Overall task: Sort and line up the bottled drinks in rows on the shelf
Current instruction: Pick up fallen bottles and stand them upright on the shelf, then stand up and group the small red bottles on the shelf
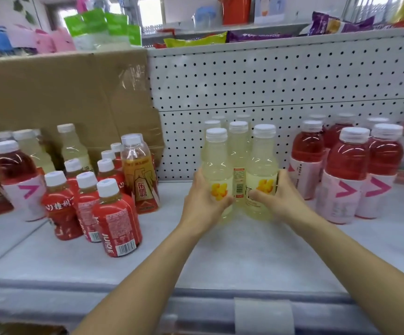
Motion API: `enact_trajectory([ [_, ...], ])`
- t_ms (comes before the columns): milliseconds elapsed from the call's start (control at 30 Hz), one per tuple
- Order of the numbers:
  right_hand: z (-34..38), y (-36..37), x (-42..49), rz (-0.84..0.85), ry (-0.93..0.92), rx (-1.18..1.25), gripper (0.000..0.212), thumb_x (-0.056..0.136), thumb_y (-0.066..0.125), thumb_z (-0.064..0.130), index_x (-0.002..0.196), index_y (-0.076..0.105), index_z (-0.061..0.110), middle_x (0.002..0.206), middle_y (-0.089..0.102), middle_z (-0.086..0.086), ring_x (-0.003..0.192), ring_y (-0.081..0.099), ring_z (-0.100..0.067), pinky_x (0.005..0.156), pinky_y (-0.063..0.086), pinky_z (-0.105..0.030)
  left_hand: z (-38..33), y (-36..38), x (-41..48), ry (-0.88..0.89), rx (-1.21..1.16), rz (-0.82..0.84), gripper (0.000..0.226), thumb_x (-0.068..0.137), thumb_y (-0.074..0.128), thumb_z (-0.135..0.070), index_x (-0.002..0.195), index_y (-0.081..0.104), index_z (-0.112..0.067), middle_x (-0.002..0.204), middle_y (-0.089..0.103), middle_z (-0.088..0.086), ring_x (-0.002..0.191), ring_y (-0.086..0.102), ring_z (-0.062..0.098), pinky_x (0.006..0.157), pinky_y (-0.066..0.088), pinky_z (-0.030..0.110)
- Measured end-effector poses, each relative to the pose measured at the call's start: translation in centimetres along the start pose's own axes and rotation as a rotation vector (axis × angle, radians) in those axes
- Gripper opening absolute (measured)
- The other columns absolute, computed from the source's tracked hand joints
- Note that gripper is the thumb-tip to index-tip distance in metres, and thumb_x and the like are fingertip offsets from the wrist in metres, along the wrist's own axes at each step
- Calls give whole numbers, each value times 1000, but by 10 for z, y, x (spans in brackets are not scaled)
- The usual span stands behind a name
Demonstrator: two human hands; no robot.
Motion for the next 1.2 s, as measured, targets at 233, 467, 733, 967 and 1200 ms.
enact_trajectory([
  [233,1,5,2,58,-28,-50,62,76,81,23,129,48,18,113,67,3,104,66,-13,91,55,-38,-5,4,3,-48,-56,75,89,76,77,-30,145,21,-35,136,52,-7,118,58,11,104,48,44],
  [467,58,4,-47,-277,-329,-124,79,86,71,19,150,25,9,149,30,-7,139,24,-17,118,20,-33,-17,-58,-70,71,186,-76,84,89,70,-37,155,20,-27,158,29,-11,144,26,5,117,24,26],
  [733,113,119,-92,316,-369,-83,71,90,67,35,148,28,30,142,39,10,118,50,-5,103,45,-33,29,-156,-116,278,268,-481,54,88,73,-20,135,47,-25,127,44,-18,123,43,3,105,44,27],
  [967,146,203,-109,431,-388,-319,59,91,62,46,138,31,32,118,55,15,85,56,-3,70,43,-16,89,-217,-97,258,424,-309,104,71,64,-69,153,21,-23,157,22,-4,146,20,15,120,25,47],
  [1200,169,246,-119,413,-337,-80,34,81,68,51,111,60,38,88,67,18,78,65,-2,71,51,-20,136,-240,-85,262,364,-167,123,60,68,-71,155,5,-27,163,0,-5,152,-1,22,122,17,51],
])
Point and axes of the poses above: each hand's wrist, its own x-axis towards the middle knuckle, its own y-axis out of the palm, z = x × y, the point moved 6 cm from there along x, towards the middle knuckle
